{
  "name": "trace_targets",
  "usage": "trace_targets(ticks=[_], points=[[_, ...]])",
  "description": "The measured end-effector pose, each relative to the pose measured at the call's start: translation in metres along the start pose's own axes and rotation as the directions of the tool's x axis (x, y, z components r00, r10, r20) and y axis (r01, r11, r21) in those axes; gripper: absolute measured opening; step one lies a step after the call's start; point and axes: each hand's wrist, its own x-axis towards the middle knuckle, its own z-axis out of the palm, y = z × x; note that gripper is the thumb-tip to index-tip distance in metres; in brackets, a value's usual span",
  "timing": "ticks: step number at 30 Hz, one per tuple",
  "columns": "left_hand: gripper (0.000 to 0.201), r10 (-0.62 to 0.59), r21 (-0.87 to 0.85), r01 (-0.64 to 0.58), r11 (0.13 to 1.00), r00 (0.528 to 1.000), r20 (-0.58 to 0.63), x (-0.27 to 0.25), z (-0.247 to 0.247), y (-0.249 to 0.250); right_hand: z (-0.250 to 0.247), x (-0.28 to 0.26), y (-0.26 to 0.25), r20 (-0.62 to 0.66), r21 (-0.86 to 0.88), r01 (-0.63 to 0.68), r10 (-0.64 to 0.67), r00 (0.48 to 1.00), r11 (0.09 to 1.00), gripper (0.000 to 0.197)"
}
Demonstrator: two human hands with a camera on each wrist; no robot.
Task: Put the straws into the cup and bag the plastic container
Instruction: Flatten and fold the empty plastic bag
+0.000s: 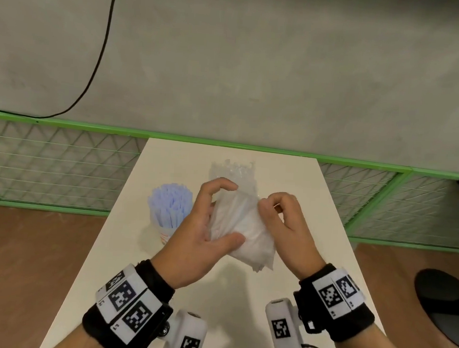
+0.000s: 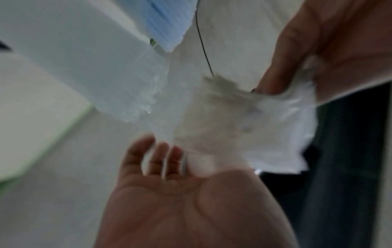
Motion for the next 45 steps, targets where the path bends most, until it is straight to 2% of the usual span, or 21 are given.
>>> trace_targets(ticks=[2, 4, 5, 6, 7, 9, 11, 14, 17, 19, 21, 22, 24, 25, 26, 28, 33, 36, 39, 42, 45], points=[[0.061, 0.053, -0.012, -0.053, 0.999, 0.998, 0.021, 0.000, -0.001, 0.000, 0.004, -0.005, -0.001, 0.111, 0.339, -0.239, 0.213, 0.971, 0.910, 0.042], [0.055, 0.086, 0.030, -0.088, 0.996, 0.995, 0.047, -0.001, 0.000, 0.000, 0.005, -0.010, -0.008, 0.298, 0.526, -0.407, 0.287, 0.910, 0.747, 0.048], [0.054, 0.084, 0.029, -0.085, 0.996, 0.995, 0.050, -0.001, 0.001, 0.000, 0.004, -0.012, -0.011, 0.333, 0.557, -0.427, 0.280, 0.901, 0.712, 0.050], [0.056, 0.063, 0.012, -0.064, 0.998, 0.997, 0.037, -0.001, 0.001, -0.001, 0.004, -0.013, -0.012, 0.306, 0.551, -0.388, 0.253, 0.918, 0.739, 0.048], [0.062, 0.023, -0.023, -0.023, 0.999, 0.999, 0.022, -0.001, -0.001, -0.001, 0.002, -0.012, -0.011, 0.239, 0.482, -0.303, 0.209, 0.948, 0.822, 0.041], [0.071, -0.086, -0.100, 0.090, 0.991, 0.995, 0.041, 0.001, -0.005, 0.000, -0.004, -0.008, -0.008, 0.165, 0.175, -0.037, 0.008, 0.986, 0.984, 0.026], [0.066, -0.201, -0.074, 0.211, 0.975, 0.972, 0.118, 0.005, -0.011, -0.001, -0.010, -0.005, -0.007, 0.274, -0.078, 0.130, -0.104, 0.956, 0.988, 0.015], [0.064, -0.312, 0.064, 0.306, 0.950, 0.919, 0.240, 0.010, -0.014, -0.005, -0.009, -0.002, -0.013, 0.368, -0.111, 0.202, -0.148, 0.918, 0.973, 0.024], [0.064, -0.268, 0.121, 0.243, 0.962, 0.925, 0.270, 0.013, -0.013, -0.004, -0.001, 0.001, -0.012, 0.287, -0.066, 0.151, -0.126, 0.949, 0.986, 0.029], [0.055, -0.220, 0.148, 0.190, 0.970, 0.952, 0.214, 0.013, -0.017, -0.005, 0.003, 0.001, -0.004, 0.138, -0.010, 0.070, -0.068, 0.988, 0.997, 0.023], [0.041, -0.155, 0.179, 0.133, 0.975, 0.981, 0.114, 0.010, -0.022, -0.011, 0.008, -0.003, 0.004, -0.032, 0.167, -0.056, 0.062, 0.998, 0.984, 0.025], [0.034, -0.115, 0.193, 0.102, 0.976, 0.992, 0.055, 0.008, -0.026, -0.017, 0.011, -0.006, 0.007, -0.046, 0.304, -0.158, 0.180, 0.983, 0.940, 0.035], [0.020, -0.060, 0.197, 0.068, 0.978, 0.997, -0.046, 0.003, -0.029, -0.024, 0.017, -0.015, 0.010, 0.174, 0.539, -0.420, 0.391, 0.904, 0.731, 0.065], [0.015, -0.052, 0.185, 0.065, 0.981, 0.996, -0.076, 0.002, -0.028, -0.027, 0.021, -0.022, 0.010, 0.326, 0.557, -0.517, 0.401, 0.856, 0.650, 0.078], [0.013, -0.054, 0.167, 0.069, 0.983, 0.994, -0.093, 0.000, -0.026, -0.030, 0.027, -0.028, 0.007, 0.447, 0.531, -0.563, 0.355, 0.821, 0.633, 0.086], [0.018, -0.062, 0.149, 0.078, 0.986, 0.992, -0.109, -0.004, -0.023, -0.032, 0.040, -0.034, -0.001, 0.533, 0.533, -0.544, 0.242, 0.811, 0.648, 0.083], [0.049, -0.065, 0.126, 0.067, 0.990, 0.998, -0.019, -0.011, -0.044, -0.024, 0.061, -0.028, -0.024, 0.475, 0.581, -0.379, 0.078, 0.876, 0.720, 0.061], [0.058, -0.107, 0.098, 0.098, 0.990, 0.990, 0.092, -0.014, -0.062, -0.021, 0.075, -0.026, -0.027, 0.393, 0.570, -0.427, 0.224, 0.892, 0.702, 0.039], [0.064, -0.134, 0.047, 0.128, 0.991, 0.978, 0.159, -0.016, -0.073, -0.023, 0.080, -0.026, -0.026, 0.359, 0.605, -0.502, 0.351, 0.865, 0.618, 0.040], [0.063, -0.160, 0.004, 0.163, 0.987, 0.966, 0.203, -0.016, -0.075, -0.024, 0.080, -0.028, -0.026, 0.343, 0.658, -0.495, 0.358, 0.868, 0.568, 0.039], [0.070, -0.185, 0.026, 0.184, 0.983, 0.958, 0.219, -0.011, -0.068, -0.027, 0.072, -0.031, -0.024, 0.358, 0.656, -0.482, 0.323, 0.876, 0.581, 0.038]])
